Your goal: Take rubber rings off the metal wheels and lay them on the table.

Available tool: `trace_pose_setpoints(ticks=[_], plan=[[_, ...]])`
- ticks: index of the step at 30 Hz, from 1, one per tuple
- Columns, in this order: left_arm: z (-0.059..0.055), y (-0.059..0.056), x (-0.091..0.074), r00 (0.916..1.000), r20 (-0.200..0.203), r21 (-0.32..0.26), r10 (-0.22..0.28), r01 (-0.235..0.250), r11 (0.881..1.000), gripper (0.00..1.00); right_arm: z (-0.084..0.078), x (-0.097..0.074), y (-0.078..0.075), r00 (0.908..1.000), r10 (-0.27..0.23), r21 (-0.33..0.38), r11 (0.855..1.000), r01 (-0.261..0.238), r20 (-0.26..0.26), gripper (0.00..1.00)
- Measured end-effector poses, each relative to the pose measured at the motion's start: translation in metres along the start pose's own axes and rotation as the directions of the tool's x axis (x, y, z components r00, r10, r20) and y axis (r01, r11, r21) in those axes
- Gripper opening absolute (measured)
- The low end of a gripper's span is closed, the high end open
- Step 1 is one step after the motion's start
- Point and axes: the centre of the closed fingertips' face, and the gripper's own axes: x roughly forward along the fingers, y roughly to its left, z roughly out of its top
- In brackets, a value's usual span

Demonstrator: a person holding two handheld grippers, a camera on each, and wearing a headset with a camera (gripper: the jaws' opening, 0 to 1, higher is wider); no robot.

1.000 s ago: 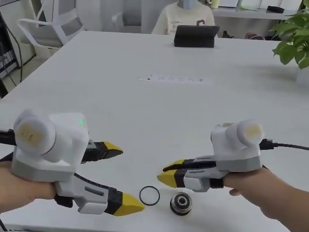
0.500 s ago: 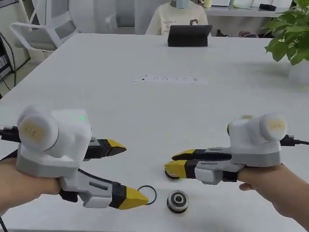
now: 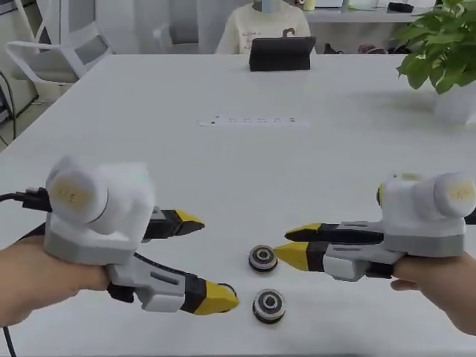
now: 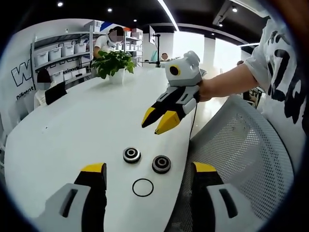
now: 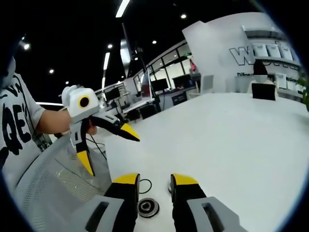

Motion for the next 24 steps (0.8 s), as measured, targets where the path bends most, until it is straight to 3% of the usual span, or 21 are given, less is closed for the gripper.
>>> trace_pose_setpoints(ticks=[10, 24], plan=[[0.003, -0.008, 0.016, 0.9994, -0.013, 0.033, -0.031, 0.032, 0.999, 0.66, -0.014, -0.010, -0.001, 0.9999, -0.016, -0.020, 1.000, 0.016, -0.004, 0.28], [-0.006, -0.016, 0.039, 0.9960, -0.059, 0.054, -0.067, 0.070, 0.996, 0.61, -0.039, -0.008, 0.003, 0.9992, 0.009, -0.093, 0.996, -0.013, -0.039, 0.32]])
